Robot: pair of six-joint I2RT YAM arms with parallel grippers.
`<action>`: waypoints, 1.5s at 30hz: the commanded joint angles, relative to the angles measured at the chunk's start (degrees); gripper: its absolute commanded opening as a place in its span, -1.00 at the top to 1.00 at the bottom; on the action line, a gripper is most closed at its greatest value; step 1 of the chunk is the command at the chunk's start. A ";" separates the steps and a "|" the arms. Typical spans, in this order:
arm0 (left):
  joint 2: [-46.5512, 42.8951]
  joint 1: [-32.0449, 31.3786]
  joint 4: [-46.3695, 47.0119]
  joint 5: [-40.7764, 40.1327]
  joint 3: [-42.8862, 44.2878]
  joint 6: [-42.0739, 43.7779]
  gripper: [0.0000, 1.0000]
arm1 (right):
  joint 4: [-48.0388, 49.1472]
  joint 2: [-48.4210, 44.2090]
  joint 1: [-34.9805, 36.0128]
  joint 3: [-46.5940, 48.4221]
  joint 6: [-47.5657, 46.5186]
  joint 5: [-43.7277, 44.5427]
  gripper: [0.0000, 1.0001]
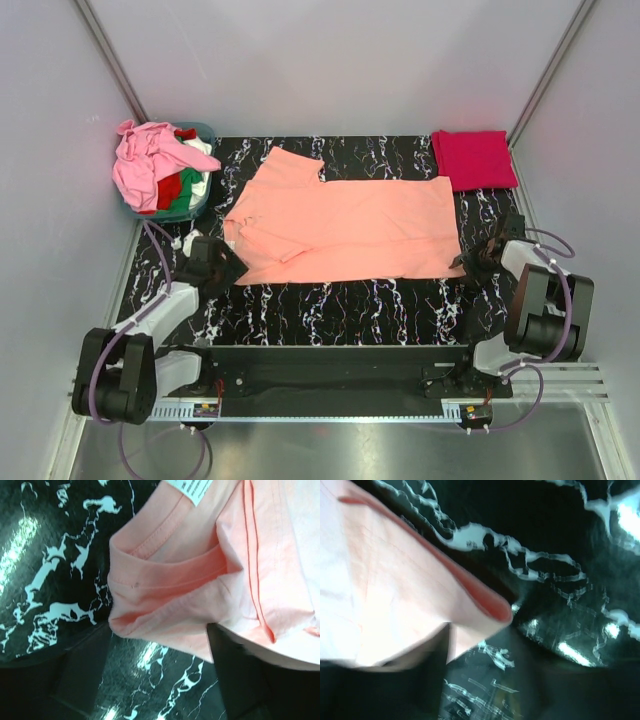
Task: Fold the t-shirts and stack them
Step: Fold the tshirt
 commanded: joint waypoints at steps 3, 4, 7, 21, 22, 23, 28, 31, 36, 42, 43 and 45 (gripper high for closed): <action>2.85 0.95 3.59 -2.11 1.27 1.12 0.04 | 4.39 3.31 0.34 0.11 -0.66 2.79 0.41; 3.55 1.04 3.94 -2.20 1.44 1.38 0.18 | 4.39 3.49 0.34 0.02 -0.66 2.88 0.54; 4.44 1.13 3.85 -2.20 2.67 2.61 0.75 | 4.13 3.84 0.34 0.19 -1.27 2.96 0.90; -14.45 1.13 -10.82 -0.54 3.12 3.58 1.00 | -7.03 -6.70 -4.93 3.01 -2.77 5.08 1.00; -15.33 1.13 -11.00 0.95 2.68 2.62 1.00 | -7.38 -7.14 -4.93 2.83 -2.68 5.07 1.00; -15.77 1.13 -11.09 1.75 2.06 2.18 1.00 | -7.82 -7.49 -4.93 2.66 -2.77 5.16 1.00; -19.80 1.13 -13.89 5.18 -0.58 -0.20 1.00 | -9.41 -10.39 -5.11 1.08 -2.25 6.74 1.00; -23.31 1.13 -17.49 5.97 -1.46 -1.69 1.00 | -10.28 -11.01 -5.81 0.11 -1.54 8.23 1.00; -29.12 -0.80 -19.87 9.13 -3.92 -5.12 0.79 | -11.34 -11.98 -7.57 -0.60 0.57 8.59 0.88; -29.75 -1.07 -19.70 11.07 -4.18 -5.83 -0.19 | -11.43 -12.33 -7.74 -1.39 1.45 8.59 -0.94; -29.75 -1.07 -19.79 10.73 -4.01 -5.56 -0.24 | -11.60 -12.42 -7.74 -1.13 1.36 8.85 -0.99; -29.84 -1.07 -19.53 10.20 -3.57 -5.04 -0.34 | -12.13 -13.55 -7.74 -0.86 0.92 9.29 -0.99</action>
